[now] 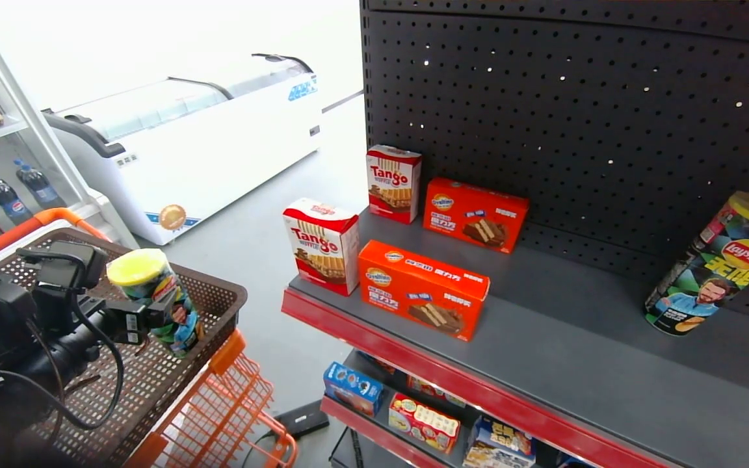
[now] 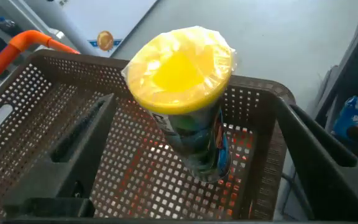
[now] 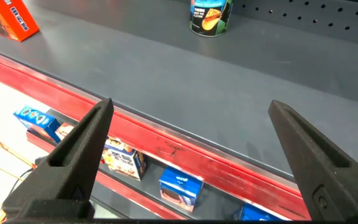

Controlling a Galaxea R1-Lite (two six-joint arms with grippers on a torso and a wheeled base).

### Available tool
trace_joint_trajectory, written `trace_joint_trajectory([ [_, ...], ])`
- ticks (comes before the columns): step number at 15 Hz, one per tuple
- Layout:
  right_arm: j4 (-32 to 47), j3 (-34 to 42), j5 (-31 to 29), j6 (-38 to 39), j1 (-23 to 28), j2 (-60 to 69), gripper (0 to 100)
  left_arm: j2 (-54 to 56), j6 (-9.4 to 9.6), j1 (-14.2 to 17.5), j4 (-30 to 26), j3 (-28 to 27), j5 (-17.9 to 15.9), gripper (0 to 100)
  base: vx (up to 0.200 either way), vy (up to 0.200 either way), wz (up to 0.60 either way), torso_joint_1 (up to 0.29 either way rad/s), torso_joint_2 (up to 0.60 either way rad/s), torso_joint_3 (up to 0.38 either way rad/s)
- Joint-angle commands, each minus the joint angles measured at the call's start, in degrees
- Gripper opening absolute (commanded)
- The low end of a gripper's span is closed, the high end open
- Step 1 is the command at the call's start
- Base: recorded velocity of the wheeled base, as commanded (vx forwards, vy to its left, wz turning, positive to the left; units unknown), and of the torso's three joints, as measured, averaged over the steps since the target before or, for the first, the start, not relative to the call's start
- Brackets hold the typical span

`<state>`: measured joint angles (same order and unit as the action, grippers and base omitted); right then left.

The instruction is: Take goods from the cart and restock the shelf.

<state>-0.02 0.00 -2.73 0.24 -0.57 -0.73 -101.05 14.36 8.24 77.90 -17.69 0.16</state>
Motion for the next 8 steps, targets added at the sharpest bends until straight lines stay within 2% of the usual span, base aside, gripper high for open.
trace_joint_trajectory([
  [1, -0.06, 0.00, 0.09, 0.02, -0.04, 0.03, 100, 0.24, 0.05, 1.95, 0.94, 1.52, 0.02, 100, 0.000, 0.000, 0.00, 0.000, 0.00, 0.000],
  [4, -0.06, 0.00, 0.09, 0.02, -0.04, 0.03, 100, -1.08, -0.12, 4.50, 1.12, 1.08, -0.07, 100, 0.000, 0.000, 0.00, 0.000, 0.00, 0.000],
  [5, -0.06, 0.00, 0.01, 0.02, -0.04, 0.03, 100, -2.22, -1.18, 4.85, 1.38, 0.64, -0.07, 100, 0.000, 0.000, 0.00, 0.000, 0.00, 0.000],
  [7, -0.06, 0.00, 0.01, 0.02, -0.04, 0.03, 100, -4.60, -6.19, 4.68, 1.82, -0.24, -0.16, 100, 0.000, 0.000, 0.00, 0.000, 0.00, 0.000],
  [8, -0.06, 0.00, 0.01, 0.02, -0.04, 0.03, 100, -5.74, -7.51, 4.85, 1.82, -0.50, -0.25, 100, 0.000, 0.000, 0.00, 0.000, 0.00, 0.000],
])
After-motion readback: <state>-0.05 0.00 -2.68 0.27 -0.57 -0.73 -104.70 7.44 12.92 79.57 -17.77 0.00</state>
